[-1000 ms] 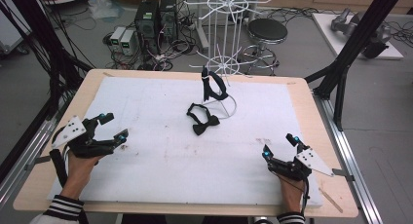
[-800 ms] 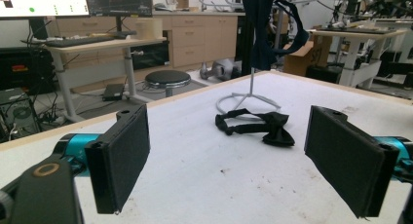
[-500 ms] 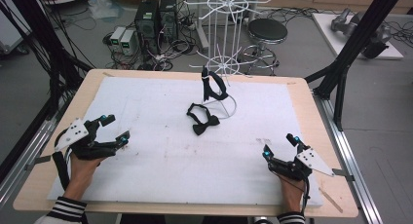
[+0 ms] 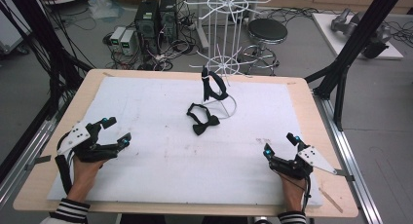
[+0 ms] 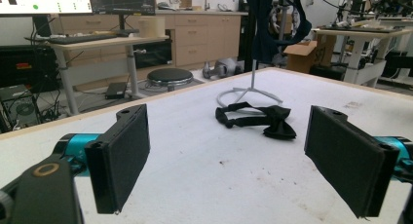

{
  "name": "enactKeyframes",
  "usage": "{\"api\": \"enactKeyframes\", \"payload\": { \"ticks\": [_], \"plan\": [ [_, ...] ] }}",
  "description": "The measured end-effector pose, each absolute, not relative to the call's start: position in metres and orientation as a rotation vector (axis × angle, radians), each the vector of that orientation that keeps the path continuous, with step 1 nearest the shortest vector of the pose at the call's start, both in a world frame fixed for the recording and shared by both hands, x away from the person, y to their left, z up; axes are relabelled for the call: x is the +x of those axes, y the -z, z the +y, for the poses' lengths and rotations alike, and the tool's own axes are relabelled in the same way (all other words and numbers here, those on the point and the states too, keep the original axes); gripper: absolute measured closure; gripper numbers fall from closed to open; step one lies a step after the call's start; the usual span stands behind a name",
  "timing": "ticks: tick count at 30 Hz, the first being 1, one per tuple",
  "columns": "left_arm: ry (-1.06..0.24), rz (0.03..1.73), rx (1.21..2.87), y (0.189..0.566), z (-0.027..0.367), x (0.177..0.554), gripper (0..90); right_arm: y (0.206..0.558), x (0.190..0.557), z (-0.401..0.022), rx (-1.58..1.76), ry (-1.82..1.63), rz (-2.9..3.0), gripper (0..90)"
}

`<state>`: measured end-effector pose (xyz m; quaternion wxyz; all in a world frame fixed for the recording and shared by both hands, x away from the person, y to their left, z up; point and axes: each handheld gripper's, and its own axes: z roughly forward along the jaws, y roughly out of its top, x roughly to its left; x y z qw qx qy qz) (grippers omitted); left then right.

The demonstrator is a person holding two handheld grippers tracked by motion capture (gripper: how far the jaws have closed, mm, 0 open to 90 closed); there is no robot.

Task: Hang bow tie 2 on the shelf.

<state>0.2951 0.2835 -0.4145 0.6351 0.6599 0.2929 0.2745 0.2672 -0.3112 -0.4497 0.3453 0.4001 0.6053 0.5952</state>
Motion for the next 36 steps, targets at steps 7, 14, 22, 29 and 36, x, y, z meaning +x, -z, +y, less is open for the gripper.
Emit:
{"api": "enactKeyframes", "payload": {
  "ticks": [7, 14, 22, 29, 36],
  "plan": [
    [-0.629, 0.687, 1.5, 0.422, 0.288, 0.296, 17.2, 0.438, 0.267, -0.307, 0.995, -1.539, 1.603, 6.3],
    [-0.625, 0.69, 1.504, 0.427, 0.287, 0.297, 17.1, 0.421, 0.273, -0.301, 0.977, -1.539, 1.664, 6.3],
    [-0.623, 0.696, 1.503, 0.43, 0.288, 0.296, 17.0, 0.402, 0.284, -0.287, 0.909, -1.501, 1.788, 6.3],
    [-0.619, 0.699, 1.511, 0.433, 0.287, 0.296, 17.0, 0.39, 0.293, -0.271, 0.836, -1.477, 1.888, 6.3],
    [-0.617, 0.706, 1.507, 0.435, 0.288, 0.296, 17.0, 0.379, 0.301, -0.26, 0.775, -1.441, 1.988, 6.3]
  ]
}}
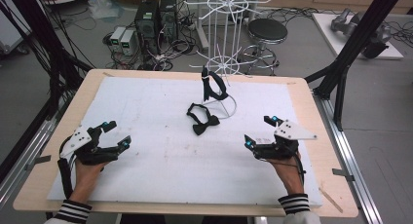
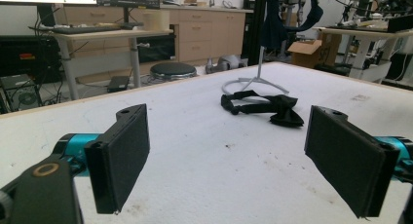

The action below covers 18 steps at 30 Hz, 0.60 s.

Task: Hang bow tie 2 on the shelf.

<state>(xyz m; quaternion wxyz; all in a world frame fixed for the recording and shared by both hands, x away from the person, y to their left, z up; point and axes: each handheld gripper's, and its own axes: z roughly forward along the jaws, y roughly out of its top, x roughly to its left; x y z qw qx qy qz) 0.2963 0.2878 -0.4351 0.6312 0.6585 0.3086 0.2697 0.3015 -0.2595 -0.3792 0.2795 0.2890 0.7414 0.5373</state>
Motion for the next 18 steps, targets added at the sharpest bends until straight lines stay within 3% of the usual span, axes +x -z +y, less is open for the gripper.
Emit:
{"api": "enactKeyframes", "payload": {
  "ticks": [18],
  "plan": [
    [-0.62, 0.718, 1.511, 0.442, 0.29, 0.297, 17.0, 0.367, 0.327, -0.224, 0.667, -1.351, 2.204, 6.3]
  ]
}}
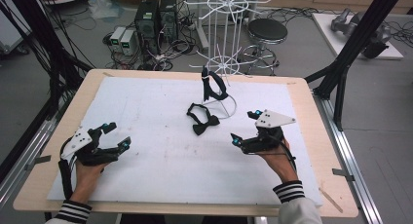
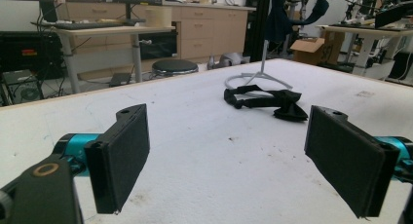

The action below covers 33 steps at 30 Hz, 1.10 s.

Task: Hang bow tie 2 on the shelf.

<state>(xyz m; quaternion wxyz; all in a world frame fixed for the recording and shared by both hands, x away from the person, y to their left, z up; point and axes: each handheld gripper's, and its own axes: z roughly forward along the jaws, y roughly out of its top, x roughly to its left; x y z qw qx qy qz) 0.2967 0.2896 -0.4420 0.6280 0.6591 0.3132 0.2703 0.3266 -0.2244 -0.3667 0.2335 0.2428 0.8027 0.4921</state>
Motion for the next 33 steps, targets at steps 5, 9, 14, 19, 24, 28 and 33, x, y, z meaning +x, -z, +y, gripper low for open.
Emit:
{"api": "enactKeyframes", "payload": {
  "ticks": [5, 9, 14, 19, 24, 28, 33],
  "plan": [
    [-0.621, 0.718, 1.506, 0.444, 0.289, 0.297, 17.0, 0.365, 0.333, -0.213, 0.63, -1.321, 2.255, 6.3],
    [-0.62, 0.717, 1.508, 0.445, 0.288, 0.297, 17.0, 0.362, 0.338, -0.204, 0.611, -1.306, 2.285, 6.4],
    [-0.623, 0.705, 1.511, 0.445, 0.289, 0.297, 17.0, 0.363, 0.342, -0.193, 0.601, -1.295, 2.302, 6.4],
    [-0.618, 0.708, 1.502, 0.447, 0.288, 0.296, 17.0, 0.365, 0.347, -0.185, 0.621, -1.276, 2.332, 6.4],
    [-0.617, 0.708, 1.509, 0.449, 0.287, 0.297, 17.0, 0.364, 0.351, -0.175, 0.639, -1.256, 2.354, 6.5],
    [-0.619, 0.708, 1.51, 0.45, 0.287, 0.297, 17.0, 0.366, 0.352, -0.165, 0.655, -1.212, 2.365, 6.5],
    [-0.615, 0.71, 1.503, 0.45, 0.287, 0.296, 17.0, 0.367, 0.352, -0.157, 0.674, -1.197, 2.367, 7.1]
  ]
}}
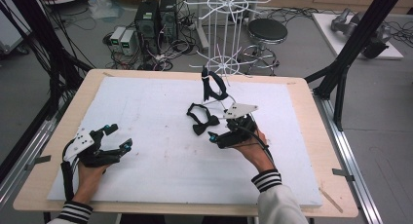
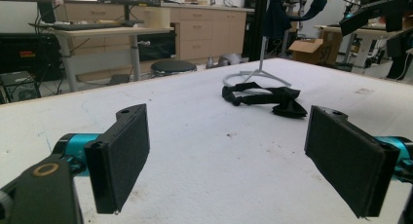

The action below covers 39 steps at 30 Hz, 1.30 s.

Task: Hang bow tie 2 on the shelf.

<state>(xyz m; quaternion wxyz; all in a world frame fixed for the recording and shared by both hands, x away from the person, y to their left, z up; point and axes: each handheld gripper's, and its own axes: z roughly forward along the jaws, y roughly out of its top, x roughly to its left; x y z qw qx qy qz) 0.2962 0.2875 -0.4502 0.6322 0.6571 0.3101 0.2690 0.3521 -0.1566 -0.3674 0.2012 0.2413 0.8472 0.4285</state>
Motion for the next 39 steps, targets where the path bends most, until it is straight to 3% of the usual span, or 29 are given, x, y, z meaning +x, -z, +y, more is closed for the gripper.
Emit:
{"api": "enactKeyframes", "payload": {
  "ticks": [32, 35, 39],
  "plan": [
    [-0.637, 0.709, 1.487, 0.452, 0.288, 0.294, 17.0, 0.389, 0.377, -0.131, 0.944, -1.108, 2.387, 7.9],
    [-0.636, 0.709, 1.487, 0.452, 0.288, 0.294, 17.0, 0.389, 0.381, -0.129, 0.935, -1.121, 2.404, 15.6],
    [-0.634, 0.71, 1.485, 0.452, 0.288, 0.294, 17.0, 0.391, 0.384, -0.125, 0.93, -1.109, 2.4, 15.6]
  ]
}}
